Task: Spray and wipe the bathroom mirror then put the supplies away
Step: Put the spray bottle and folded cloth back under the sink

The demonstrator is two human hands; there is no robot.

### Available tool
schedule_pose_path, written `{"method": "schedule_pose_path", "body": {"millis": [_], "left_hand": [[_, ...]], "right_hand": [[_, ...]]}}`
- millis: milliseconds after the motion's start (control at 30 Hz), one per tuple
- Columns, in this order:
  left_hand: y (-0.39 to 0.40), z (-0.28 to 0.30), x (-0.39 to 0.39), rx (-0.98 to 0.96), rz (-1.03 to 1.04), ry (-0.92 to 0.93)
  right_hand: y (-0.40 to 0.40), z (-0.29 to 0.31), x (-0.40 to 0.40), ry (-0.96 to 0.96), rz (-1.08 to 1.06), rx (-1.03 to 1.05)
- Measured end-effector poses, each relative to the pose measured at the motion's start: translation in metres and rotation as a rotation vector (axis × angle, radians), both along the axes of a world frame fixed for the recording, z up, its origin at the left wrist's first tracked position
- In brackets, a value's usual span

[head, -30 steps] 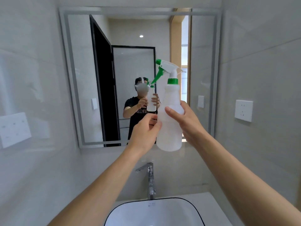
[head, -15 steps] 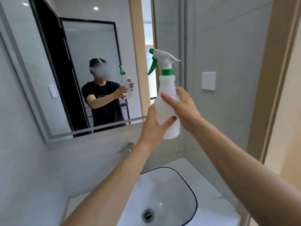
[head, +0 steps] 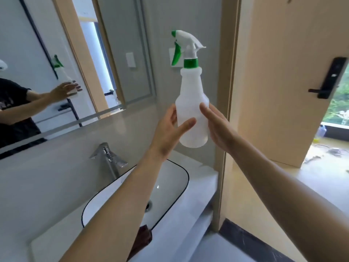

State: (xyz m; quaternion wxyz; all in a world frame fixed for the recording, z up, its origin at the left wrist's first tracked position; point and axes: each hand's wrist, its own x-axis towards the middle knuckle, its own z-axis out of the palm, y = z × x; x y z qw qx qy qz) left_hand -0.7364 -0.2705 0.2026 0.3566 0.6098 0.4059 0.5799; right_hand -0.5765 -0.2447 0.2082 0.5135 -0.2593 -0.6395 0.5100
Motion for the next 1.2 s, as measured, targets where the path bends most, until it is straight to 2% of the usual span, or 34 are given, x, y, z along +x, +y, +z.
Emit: {"method": "schedule_pose_path", "body": {"millis": [100, 200, 300, 500, 667, 833, 967, 1100, 1200], "left_hand": [[0.001, -0.011, 0.029, -0.044, -0.097, 0.064], [0.012, -0.036, 0.065, -0.052, -0.093, 0.155], [0.026, -0.084, 0.111, -0.081, -0.025, 0.115], [0.046, -0.235, 0.192, -0.162, 0.019, 0.086], [0.060, -0.377, 0.218, -0.189, -0.075, 0.172], [0.070, -0.494, 0.223, -0.196, -0.177, 0.213], [0.082, -0.587, 0.216, -0.210, -0.184, 0.173], [0.089, -0.654, 0.203, -0.257, -0.154, 0.087], [0.090, -0.692, 0.188, -0.298, -0.134, 0.096]], "right_hand": [[-0.006, -0.018, 0.032, 0.033, -0.069, -0.012], [-0.001, -0.055, 0.064, 0.092, -0.165, -0.044], [0.008, -0.104, 0.097, 0.136, -0.305, -0.108], [0.026, -0.245, 0.151, 0.119, -0.483, -0.161], [0.029, -0.386, 0.176, 0.075, -0.535, -0.193], [0.029, -0.514, 0.186, 0.150, -0.511, -0.269], [0.036, -0.599, 0.181, 0.150, -0.483, -0.300], [0.049, -0.670, 0.167, 0.134, -0.470, -0.305], [0.058, -0.708, 0.149, 0.118, -0.456, -0.354]]}}
